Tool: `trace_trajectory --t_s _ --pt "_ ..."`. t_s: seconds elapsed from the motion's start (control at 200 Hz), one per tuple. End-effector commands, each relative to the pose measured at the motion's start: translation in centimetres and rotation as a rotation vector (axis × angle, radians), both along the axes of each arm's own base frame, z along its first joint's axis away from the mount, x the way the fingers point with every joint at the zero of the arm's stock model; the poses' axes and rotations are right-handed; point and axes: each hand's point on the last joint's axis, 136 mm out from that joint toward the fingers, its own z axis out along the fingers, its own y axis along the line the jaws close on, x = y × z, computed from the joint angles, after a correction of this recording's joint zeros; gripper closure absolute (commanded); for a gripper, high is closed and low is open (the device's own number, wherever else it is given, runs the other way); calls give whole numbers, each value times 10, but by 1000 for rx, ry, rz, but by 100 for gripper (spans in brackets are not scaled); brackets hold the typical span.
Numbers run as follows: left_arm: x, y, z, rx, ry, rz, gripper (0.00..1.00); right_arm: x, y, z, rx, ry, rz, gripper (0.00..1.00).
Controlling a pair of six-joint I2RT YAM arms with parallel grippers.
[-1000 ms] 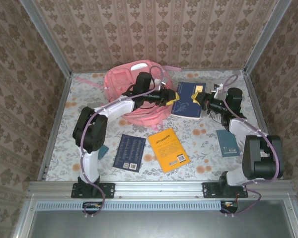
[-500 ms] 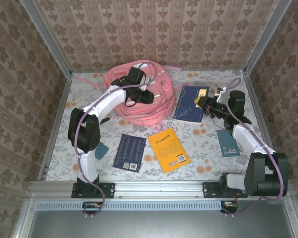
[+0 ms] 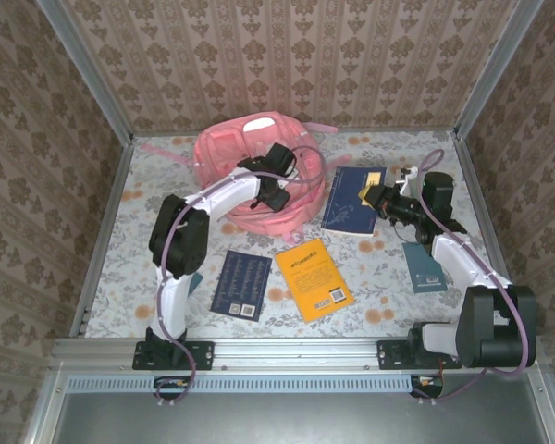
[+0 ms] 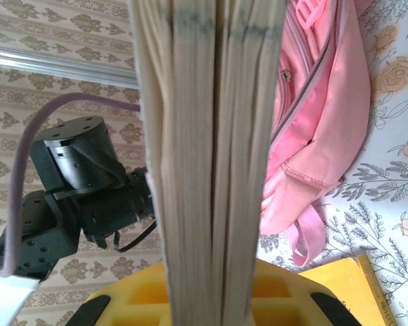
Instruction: Pack the student bag
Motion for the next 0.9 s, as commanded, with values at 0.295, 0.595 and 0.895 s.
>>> trace_trajectory --t_s 0.295,0.595,0.895 --pt "30 8 13 192 -201 -44 100 -6 17 2 0 -29 30 100" --pt "35 10 106 84 -304 32 100 10 47 3 15 -74 -37 100" --pt "48 27 179 -116 -337 121 100 41 64 -14 59 -21 -172 100"
